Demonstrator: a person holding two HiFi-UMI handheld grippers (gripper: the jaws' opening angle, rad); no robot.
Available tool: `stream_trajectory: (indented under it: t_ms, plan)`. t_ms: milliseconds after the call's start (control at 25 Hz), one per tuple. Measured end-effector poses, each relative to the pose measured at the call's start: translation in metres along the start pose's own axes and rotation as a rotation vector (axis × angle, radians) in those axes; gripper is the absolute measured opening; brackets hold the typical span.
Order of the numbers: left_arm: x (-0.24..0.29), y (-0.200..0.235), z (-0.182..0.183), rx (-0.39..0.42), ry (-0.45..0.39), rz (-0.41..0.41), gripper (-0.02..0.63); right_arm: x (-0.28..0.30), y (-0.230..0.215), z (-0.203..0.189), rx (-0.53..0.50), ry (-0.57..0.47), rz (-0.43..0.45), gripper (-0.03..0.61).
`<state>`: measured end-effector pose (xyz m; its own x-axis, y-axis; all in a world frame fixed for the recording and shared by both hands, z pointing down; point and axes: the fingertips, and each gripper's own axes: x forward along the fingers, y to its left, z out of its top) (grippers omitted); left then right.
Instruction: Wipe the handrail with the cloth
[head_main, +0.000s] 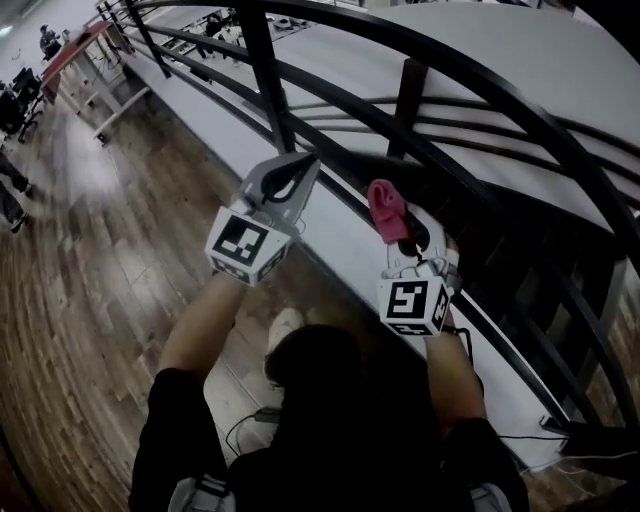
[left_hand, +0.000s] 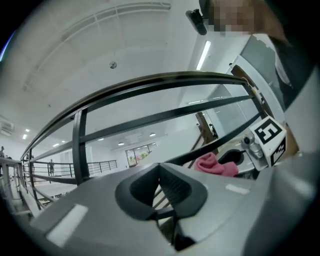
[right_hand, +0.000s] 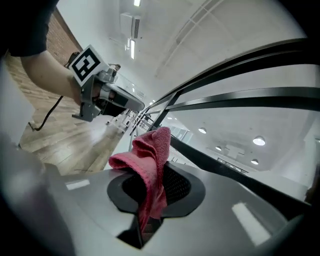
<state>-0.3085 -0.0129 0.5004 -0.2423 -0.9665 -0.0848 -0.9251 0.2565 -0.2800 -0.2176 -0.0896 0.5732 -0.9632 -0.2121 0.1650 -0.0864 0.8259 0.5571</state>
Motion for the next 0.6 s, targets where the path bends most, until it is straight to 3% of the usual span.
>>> stream_trajectory:
  t_ms: [200, 400, 600]
  plan:
    - [-0.009, 0.04, -0.068, 0.005, 0.043, -0.02, -0.002, 0.075, 0.05, 0.009, 0.0, 0.0, 0.044, 0.046]
    - [-0.016, 0.092, -0.158, -0.127, 0.09, 0.008, -0.002, 0.142, 0.09, 0.003, 0.062, 0.046, 0.083, 0.046]
    - [-0.025, 0.13, -0.207, -0.141, 0.137, 0.04, -0.002, 0.194, 0.145, 0.007, 0.137, 0.088, 0.205, 0.046]
